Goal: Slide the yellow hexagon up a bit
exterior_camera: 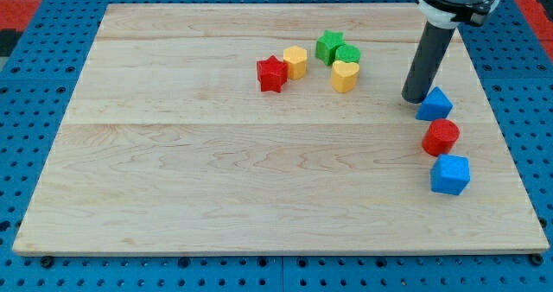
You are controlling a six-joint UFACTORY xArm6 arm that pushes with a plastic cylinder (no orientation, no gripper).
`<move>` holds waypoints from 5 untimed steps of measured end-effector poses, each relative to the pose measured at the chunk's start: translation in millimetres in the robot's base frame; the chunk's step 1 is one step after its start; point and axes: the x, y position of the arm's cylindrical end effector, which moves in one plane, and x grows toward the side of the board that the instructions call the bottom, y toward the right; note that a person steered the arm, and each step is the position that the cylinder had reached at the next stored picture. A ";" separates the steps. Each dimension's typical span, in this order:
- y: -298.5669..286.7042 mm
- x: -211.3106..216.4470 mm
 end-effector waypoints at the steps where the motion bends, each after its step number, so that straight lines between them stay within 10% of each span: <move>1: -39.9 1.6; 5: -137.5 -35.9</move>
